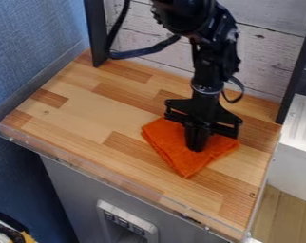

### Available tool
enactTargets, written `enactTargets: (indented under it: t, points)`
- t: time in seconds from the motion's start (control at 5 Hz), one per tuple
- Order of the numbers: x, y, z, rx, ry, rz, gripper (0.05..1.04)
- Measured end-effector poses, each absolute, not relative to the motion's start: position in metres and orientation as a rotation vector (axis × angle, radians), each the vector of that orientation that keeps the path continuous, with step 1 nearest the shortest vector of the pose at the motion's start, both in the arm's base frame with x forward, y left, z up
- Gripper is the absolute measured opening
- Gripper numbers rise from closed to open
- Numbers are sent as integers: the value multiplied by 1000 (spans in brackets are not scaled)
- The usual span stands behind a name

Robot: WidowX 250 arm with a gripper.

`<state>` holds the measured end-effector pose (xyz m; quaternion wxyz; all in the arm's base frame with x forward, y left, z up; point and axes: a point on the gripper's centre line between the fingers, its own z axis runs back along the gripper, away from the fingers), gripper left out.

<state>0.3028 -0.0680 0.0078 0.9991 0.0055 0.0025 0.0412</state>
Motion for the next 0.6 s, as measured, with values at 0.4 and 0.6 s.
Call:
enactTargets:
  t: [0.4,0.6]
  points:
    - [291,-84,24,23,60,7,493]
    - [299,-87,47,18,43,-12,793]
